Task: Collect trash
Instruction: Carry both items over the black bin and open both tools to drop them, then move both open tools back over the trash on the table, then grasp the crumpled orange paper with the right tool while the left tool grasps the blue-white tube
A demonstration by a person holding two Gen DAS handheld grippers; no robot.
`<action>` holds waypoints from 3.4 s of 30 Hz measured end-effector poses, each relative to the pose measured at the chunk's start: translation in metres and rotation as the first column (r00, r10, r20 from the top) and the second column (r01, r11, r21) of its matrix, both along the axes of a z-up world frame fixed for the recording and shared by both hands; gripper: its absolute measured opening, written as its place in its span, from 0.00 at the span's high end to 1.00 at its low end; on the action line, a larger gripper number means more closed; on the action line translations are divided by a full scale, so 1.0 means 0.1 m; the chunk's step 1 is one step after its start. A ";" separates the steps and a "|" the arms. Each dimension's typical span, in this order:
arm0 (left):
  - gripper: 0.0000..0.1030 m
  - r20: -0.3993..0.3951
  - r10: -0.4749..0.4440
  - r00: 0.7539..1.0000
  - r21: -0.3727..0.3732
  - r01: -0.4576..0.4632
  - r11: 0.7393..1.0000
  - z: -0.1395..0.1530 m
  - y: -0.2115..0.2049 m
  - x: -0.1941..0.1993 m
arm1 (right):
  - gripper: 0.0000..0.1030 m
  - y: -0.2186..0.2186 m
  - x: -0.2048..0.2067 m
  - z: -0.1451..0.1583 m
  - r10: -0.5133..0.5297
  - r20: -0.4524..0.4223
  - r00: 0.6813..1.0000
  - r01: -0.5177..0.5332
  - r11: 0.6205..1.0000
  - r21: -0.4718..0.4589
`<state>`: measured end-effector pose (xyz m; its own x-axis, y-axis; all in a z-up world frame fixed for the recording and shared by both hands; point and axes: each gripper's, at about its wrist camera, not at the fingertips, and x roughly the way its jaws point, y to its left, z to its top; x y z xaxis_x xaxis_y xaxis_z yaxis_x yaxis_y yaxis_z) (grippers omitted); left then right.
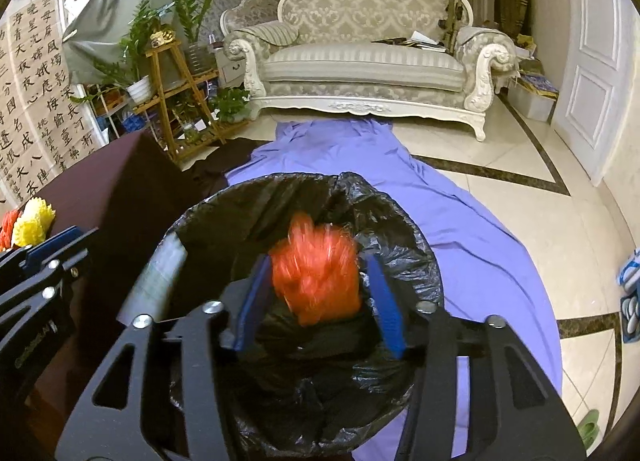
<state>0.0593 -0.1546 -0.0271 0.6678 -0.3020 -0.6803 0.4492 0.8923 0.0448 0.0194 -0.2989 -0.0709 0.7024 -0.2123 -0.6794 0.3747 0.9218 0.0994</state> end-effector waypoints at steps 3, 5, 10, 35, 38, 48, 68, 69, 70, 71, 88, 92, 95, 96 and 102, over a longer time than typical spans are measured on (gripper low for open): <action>0.47 0.002 0.006 1.000 -0.003 -0.006 1.000 0.01 0.01 0.00 | 0.49 -0.01 0.00 0.00 -0.007 -0.002 1.000 0.007 1.000 0.004; 0.46 0.005 0.007 1.000 -0.007 -0.007 1.000 0.02 0.00 -0.01 | 0.48 -0.01 0.00 0.01 -0.010 -0.001 1.000 0.010 1.000 0.005; 0.41 0.020 0.017 1.000 -0.013 -0.017 1.000 0.06 0.07 -0.03 | 0.44 0.00 -0.01 0.03 -0.018 -0.003 1.000 0.018 1.000 -0.001; 0.41 0.044 0.291 0.956 -0.022 -0.290 0.957 0.31 1.69 -0.61 | 0.38 1.32 -0.20 0.36 0.232 0.029 0.972 -0.232 0.973 -0.009; 0.41 0.046 0.345 0.938 -0.016 -0.344 0.939 0.29 1.98 -0.70 | 0.38 1.58 -0.19 0.40 0.284 0.030 0.958 -0.284 0.959 -0.015; 0.41 0.015 0.518 0.855 -0.005 -0.518 0.855 0.13 2.92 -0.85 | 0.38 2.40 -0.23 0.47 0.445 0.020 0.895 -0.445 0.895 -0.034; 0.41 0.000 0.617 0.787 -0.004 -0.617 0.787 -0.01 3.63 -0.93 | 0.41 3.40 -0.24 0.39 0.606 -0.055 0.793 -0.609 0.791 -0.061; 0.41 -0.003 0.616 0.788 -0.004 -0.616 0.787 -0.02 3.64 -0.93 | 0.45 3.41 -0.22 0.38 0.607 -0.060 0.793 -0.610 0.790 -0.062; 0.41 -0.005 0.616 0.788 -0.004 -0.616 0.788 -0.03 3.64 -0.93 | 0.49 3.43 -0.20 0.36 0.607 -0.070 0.792 -0.610 0.790 -0.061; 0.41 -0.008 0.615 0.788 -0.003 -0.615 0.788 -0.04 3.66 -0.93 | 0.50 3.45 -0.19 0.34 0.606 -0.076 0.792 -0.610 0.790 -0.057; 0.41 -0.036 0.578 0.815 -0.020 -0.579 0.815 -0.05 3.54 -0.94 | 0.71 3.39 -0.31 0.27 0.608 -0.114 0.786 -0.616 0.785 -0.063; 0.41 -0.044 0.553 0.832 -0.024 -0.554 0.832 -0.06 3.39 -0.93 | 0.71 3.22 -0.37 0.26 0.577 -0.114 0.809 -0.586 0.807 -0.078; 0.41 -0.049 0.531 0.846 -0.024 -0.532 0.846 -0.06 3.26 -0.90 | 0.71 3.04 -0.37 0.26 0.542 -0.111 0.833 -0.551 0.830 -0.080; 0.41 -0.050 0.526 0.849 -0.024 -0.527 0.849 -0.06 3.22 -0.89 | 0.71 2.99 -0.36 0.26 0.533 -0.109 0.839 -0.542 0.837 -0.076; 0.41 -0.078 0.503 0.861 -0.030 -0.506 0.862 -0.07 3.05 -0.75 | 0.71 2.72 -0.29 0.25 0.488 -0.096 0.867 -0.495 0.866 -0.066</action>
